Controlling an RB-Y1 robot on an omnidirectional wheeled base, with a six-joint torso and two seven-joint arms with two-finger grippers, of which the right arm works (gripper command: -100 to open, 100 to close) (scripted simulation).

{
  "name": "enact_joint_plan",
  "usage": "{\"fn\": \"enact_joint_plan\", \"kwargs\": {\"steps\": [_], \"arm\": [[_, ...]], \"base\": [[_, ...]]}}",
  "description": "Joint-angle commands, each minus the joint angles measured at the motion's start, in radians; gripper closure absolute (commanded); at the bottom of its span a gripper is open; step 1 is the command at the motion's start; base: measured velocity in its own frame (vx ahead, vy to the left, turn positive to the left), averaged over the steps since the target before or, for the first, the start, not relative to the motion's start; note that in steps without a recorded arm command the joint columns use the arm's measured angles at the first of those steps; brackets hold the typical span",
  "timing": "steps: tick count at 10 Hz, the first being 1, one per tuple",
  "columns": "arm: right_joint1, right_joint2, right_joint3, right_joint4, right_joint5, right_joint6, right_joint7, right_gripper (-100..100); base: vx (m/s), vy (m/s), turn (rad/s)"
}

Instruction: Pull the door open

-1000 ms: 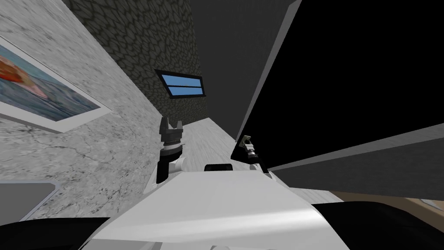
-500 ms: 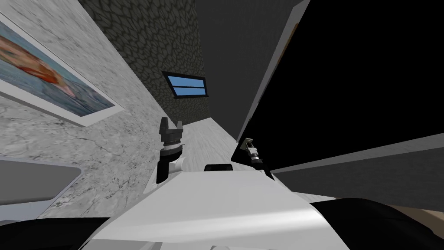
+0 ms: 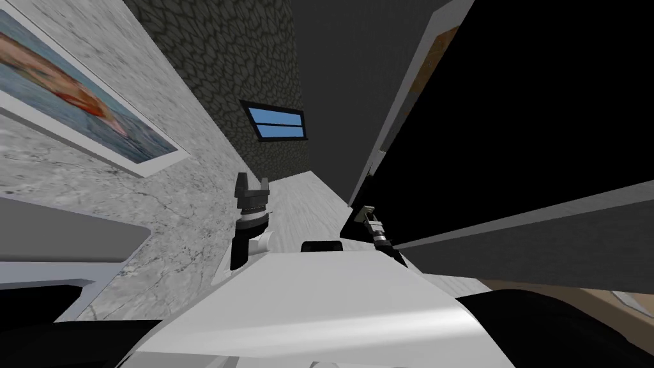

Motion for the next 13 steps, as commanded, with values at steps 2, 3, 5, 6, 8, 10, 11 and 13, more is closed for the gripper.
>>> {"fn": "enact_joint_plan", "kwargs": {"steps": [2,3,5,6,8,10,11,13], "arm": [[0.027,0.005,0.006,-0.003,0.004,-0.017,0.003,100],[0.037,0.007,0.008,-0.006,0.006,-0.025,0.005,100],[0.075,0.015,0.016,-0.017,0.013,-0.055,0.010,100],[0.105,0.022,0.022,-0.025,0.019,-0.078,0.014,100],[0.155,0.032,0.032,-0.038,0.028,-0.116,0.022,100],[0.206,0.043,0.042,-0.052,0.038,-0.157,0.029,100],[0.223,0.047,0.046,-0.057,0.041,-0.170,0.032,100],[0.272,0.058,0.056,-0.070,0.051,-0.208,0.039,100]], "base": [[-0.046,-0.012,0.104],[0.019,-0.079,0.234],[0.003,-0.068,0.266],[-0.023,-0.050,0.357],[-0.073,-0.036,0.293],[-0.123,-0.013,0.194],[-0.121,0.004,0.133],[-0.143,-0.008,0.172]]}}
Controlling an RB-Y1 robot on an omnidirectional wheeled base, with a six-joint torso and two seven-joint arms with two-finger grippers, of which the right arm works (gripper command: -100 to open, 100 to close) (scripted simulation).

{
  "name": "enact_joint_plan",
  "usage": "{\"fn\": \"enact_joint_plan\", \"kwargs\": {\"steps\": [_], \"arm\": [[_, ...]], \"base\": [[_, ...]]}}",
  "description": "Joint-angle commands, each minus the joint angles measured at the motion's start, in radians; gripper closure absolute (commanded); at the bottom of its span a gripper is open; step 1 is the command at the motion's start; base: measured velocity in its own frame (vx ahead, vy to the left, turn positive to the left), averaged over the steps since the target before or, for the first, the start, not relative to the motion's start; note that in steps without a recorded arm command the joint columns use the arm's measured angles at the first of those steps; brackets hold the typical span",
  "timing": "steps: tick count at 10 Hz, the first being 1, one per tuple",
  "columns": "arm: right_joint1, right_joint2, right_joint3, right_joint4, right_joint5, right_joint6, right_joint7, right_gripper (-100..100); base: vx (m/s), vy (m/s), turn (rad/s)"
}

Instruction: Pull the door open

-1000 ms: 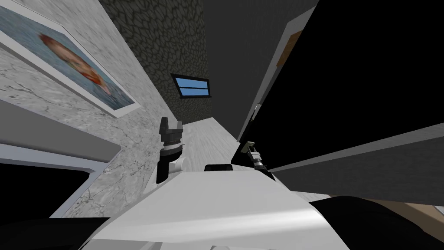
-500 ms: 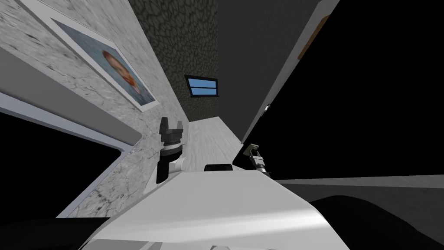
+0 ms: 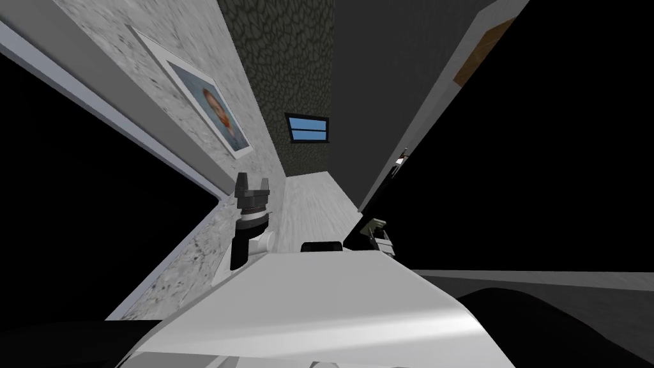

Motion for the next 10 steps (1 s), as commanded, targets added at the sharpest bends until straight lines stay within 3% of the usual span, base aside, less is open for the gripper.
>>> {"fn": "enact_joint_plan", "kwargs": {"steps": [1,4,5,10], "arm": [[0.041,0.013,0.021,-0.016,0.011,-0.021,0.008,100],[0.096,0.025,0.032,-0.031,0.021,-0.064,0.017,100],[0.089,0.016,0.022,-0.033,0.015,-0.052,0.014,100],[0.104,0.006,0.013,-0.015,0.003,-0.075,-0.006,100]], "base": [[-0.170,-0.032,0.104],[-0.156,-0.058,0.068],[-0.073,-0.031,0.024],[-0.055,0.010,0.227]]}}
